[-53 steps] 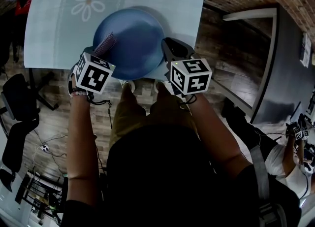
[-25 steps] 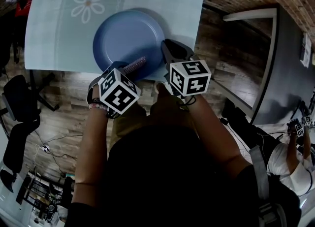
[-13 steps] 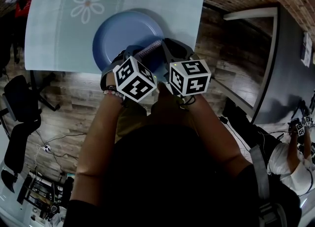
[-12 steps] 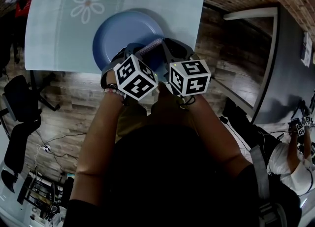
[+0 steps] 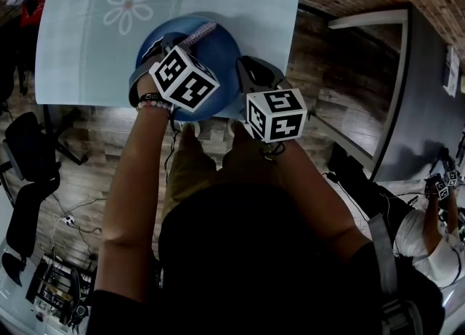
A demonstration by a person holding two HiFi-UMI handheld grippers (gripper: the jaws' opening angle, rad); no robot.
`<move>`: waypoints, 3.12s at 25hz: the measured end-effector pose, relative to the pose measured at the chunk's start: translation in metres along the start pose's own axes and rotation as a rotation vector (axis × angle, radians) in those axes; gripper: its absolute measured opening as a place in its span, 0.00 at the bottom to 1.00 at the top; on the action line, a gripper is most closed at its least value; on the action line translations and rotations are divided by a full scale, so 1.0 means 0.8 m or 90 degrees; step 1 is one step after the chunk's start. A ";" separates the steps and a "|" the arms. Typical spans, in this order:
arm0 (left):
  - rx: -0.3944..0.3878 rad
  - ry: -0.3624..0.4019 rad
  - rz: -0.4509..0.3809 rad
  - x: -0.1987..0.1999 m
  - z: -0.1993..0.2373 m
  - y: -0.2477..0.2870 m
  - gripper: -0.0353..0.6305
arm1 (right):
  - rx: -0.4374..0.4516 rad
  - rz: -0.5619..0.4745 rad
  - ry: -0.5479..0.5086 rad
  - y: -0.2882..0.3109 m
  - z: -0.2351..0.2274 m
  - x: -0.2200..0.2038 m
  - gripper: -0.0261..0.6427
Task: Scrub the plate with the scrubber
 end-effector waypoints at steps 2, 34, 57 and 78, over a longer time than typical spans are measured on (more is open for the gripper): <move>0.013 -0.012 0.026 -0.015 0.012 0.001 0.16 | -0.001 0.000 0.000 0.000 0.001 0.000 0.13; -0.160 -0.055 0.096 -0.110 -0.057 -0.074 0.16 | 0.012 0.016 -0.009 -0.002 -0.002 0.001 0.13; -0.272 0.003 -0.079 -0.020 -0.116 -0.051 0.17 | 0.015 0.017 -0.001 0.003 -0.001 0.003 0.13; -0.064 -0.121 -0.030 -0.033 -0.008 -0.012 0.17 | 0.015 0.010 -0.003 0.000 -0.003 0.000 0.13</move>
Point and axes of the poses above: the fingertips, and each gripper's own axes: y forward along the fingers, z to its left, x out of its top, the point moved 8 cm from there along -y, backward along the fingers, and after that the axes turned 12 degrees about y, right-handed, at the moved point
